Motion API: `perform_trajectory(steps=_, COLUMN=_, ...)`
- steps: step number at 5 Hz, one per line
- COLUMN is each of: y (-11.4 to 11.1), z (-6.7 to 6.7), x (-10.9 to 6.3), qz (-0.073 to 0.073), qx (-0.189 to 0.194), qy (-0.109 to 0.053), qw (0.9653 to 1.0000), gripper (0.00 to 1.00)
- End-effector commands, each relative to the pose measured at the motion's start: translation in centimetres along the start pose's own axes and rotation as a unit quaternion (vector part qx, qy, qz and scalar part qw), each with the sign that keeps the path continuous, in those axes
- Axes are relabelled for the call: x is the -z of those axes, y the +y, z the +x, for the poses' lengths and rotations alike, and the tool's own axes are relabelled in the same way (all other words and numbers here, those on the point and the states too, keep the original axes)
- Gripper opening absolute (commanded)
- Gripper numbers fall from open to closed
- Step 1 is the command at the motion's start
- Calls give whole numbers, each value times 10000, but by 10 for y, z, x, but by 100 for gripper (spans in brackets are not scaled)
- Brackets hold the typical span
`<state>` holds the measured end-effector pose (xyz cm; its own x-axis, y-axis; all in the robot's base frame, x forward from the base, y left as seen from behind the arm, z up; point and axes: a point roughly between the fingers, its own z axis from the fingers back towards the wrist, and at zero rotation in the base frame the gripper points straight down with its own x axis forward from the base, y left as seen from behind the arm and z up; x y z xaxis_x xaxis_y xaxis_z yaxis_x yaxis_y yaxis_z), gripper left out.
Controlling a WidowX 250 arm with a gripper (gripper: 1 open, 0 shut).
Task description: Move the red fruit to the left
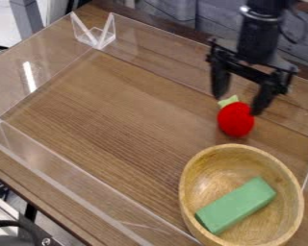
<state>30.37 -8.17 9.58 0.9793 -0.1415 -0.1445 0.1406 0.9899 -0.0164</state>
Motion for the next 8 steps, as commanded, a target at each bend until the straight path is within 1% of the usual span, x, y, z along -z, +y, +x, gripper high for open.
perform_trajectory(steps=1, y=4, z=20, x=5, qz=11, qx=208, qy=-240, qw=9995, gripper=100)
perform_trajectory(steps=2, y=10, z=33, x=29, qz=59, qx=404, qy=-171, qw=9990, gripper=100)
perform_trajectory(steps=3, y=8, z=44, x=50, qz=79, qx=407, qy=-79, qw=9991, gripper=100)
perform_trajectory(steps=4, y=5, z=50, x=64, qz=106, qx=402, qy=-34, qw=9991, gripper=100)
perform_trajectory(steps=5, y=2, z=53, x=71, qz=112, qx=405, qy=14, qw=9991, gripper=0)
perform_trajectory(steps=6, y=6, z=46, x=69, qz=37, qx=125, qy=7, qw=9999, gripper=100)
perform_trajectory(steps=7, y=9, z=39, x=68, qz=-35, qx=-156, qy=10, qw=9999, gripper=100)
perform_trajectory(steps=8, y=8, z=35, x=72, qz=7, qx=47, qy=66, qw=10000, gripper=0)
